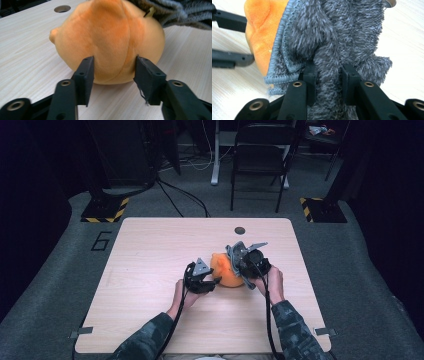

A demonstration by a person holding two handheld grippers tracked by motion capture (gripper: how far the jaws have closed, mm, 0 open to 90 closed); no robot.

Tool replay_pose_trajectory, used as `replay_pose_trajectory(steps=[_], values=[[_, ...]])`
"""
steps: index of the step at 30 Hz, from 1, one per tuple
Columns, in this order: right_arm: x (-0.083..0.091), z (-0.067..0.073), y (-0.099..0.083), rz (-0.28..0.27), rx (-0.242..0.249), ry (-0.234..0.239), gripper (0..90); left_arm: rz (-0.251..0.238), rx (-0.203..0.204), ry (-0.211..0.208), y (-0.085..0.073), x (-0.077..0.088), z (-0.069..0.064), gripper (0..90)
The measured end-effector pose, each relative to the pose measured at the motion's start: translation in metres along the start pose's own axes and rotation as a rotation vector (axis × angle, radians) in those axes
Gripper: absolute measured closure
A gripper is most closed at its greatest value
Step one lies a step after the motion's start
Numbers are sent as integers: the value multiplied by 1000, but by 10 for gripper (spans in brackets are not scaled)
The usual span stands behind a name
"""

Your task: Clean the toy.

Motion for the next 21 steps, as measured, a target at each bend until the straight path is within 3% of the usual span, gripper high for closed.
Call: replay_pose_trajectory(steps=[3,6,8,10,13,16,21], values=[[-1,-1,-1,-7,-16,16,701,-4,-12,22,-1,-3,0,456],[-2,-1,-1,-13,-36,30,701,-8,-29,31,-3,-5,-1,498],[-3,0,-1,-12,-42,40,701,-14,-21,41,-4,-7,-1,559],[-3,0,-1,-13,-36,36,701,-15,-48,55,-5,-7,-1,653],[-2,0,-1,-5,-29,37,701,-27,-47,62,-4,-6,-1,756],[0,-1,0,-12,-28,37,701,-23,-52,46,-2,-3,-2,792],[2,-1,1,-25,-51,40,701,-27,-22,22,1,-1,-2,812]])
Point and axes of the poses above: each handheld gripper's, and its own axes: x roughly backward along the jaws, y roughly out of its top, z roughly to its left, the point moved 9 cm from there along -x, roughly forward along the jaws, and after that the axes turned 11 degrees about -z, right-handed, at the moved point
